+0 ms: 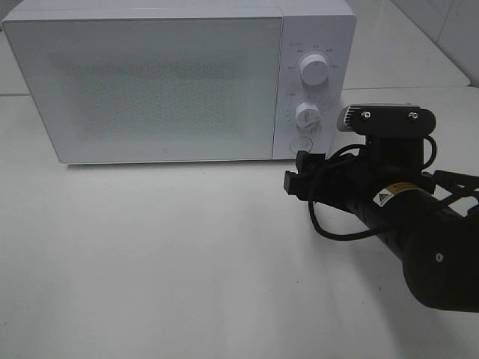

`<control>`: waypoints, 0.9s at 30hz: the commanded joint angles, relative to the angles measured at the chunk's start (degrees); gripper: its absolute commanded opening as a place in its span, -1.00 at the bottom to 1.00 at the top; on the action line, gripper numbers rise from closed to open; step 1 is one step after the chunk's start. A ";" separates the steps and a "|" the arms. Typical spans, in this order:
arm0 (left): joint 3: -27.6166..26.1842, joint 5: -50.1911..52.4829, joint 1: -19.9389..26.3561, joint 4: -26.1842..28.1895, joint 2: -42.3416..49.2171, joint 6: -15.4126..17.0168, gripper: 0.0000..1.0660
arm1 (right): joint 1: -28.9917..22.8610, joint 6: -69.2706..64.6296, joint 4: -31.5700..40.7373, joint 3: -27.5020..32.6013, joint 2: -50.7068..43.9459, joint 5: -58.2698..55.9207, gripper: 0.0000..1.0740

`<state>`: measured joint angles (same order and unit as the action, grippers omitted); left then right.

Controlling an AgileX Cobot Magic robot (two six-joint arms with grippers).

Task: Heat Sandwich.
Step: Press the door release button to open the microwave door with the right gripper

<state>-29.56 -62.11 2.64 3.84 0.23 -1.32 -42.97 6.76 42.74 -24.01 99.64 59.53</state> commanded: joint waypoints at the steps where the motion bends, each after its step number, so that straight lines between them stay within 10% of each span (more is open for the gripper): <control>1: 0.06 0.57 0.17 0.06 0.34 -0.11 0.83 | -0.23 -9.40 0.11 -0.40 -0.17 0.80 0.42; 20: 0.06 0.57 0.17 0.06 0.34 -0.11 0.83 | -0.23 -70.87 -0.34 -0.40 -0.17 -0.52 0.18; 27: 0.06 0.57 0.17 0.06 0.34 -0.11 0.83 | -0.23 -81.93 0.86 -0.40 -0.17 -0.92 -0.49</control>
<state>-29.56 -62.11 2.64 3.84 0.23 -1.32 -42.97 -72.25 42.91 -24.01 99.64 58.90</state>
